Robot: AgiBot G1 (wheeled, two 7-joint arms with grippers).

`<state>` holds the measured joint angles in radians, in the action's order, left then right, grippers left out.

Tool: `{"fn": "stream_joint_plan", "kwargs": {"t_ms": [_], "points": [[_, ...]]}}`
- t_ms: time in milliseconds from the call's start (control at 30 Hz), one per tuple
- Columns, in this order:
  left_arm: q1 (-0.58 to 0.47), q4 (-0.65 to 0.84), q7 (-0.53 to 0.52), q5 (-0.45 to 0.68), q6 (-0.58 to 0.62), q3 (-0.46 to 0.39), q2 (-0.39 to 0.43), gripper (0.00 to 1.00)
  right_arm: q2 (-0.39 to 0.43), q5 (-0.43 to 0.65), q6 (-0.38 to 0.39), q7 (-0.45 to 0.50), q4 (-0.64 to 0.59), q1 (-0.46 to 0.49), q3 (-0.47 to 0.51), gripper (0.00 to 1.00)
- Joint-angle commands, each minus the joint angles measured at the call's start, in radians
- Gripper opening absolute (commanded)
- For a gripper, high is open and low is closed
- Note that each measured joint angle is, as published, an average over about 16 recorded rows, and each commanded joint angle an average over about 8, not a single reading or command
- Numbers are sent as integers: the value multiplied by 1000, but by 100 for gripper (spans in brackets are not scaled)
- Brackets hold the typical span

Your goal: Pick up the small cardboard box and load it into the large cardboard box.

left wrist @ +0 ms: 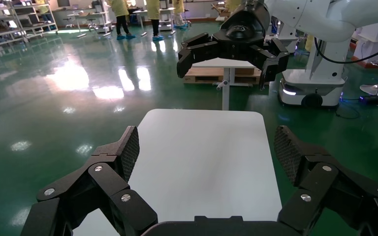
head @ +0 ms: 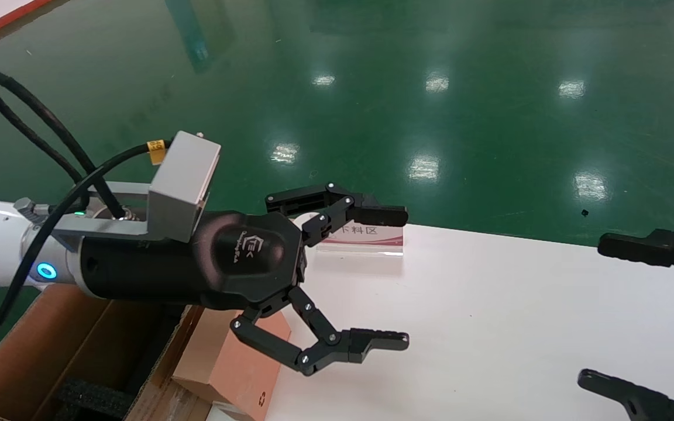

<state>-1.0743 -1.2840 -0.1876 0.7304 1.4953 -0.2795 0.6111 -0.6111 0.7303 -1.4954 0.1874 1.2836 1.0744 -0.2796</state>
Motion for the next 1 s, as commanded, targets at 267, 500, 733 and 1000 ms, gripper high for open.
{"fn": "stream_joint_plan", "kwargs": {"t_ms": [267, 500, 733, 1000], "points": [[0, 0, 0, 0, 0, 0, 0, 100, 0, 0, 0, 0, 0, 0, 0, 100], [0, 0, -1, 5, -1, -1, -3, 100, 0, 0, 0, 0, 0, 0, 0, 100], [-27, -24, -55, 78, -16, -29, -34, 100, 0, 0, 0, 0, -1, 0, -1, 100], [-185, -61, -243, 322, 18, -143, -70, 100, 0, -1, 0, -1, -1, 1, -1, 100]]}}
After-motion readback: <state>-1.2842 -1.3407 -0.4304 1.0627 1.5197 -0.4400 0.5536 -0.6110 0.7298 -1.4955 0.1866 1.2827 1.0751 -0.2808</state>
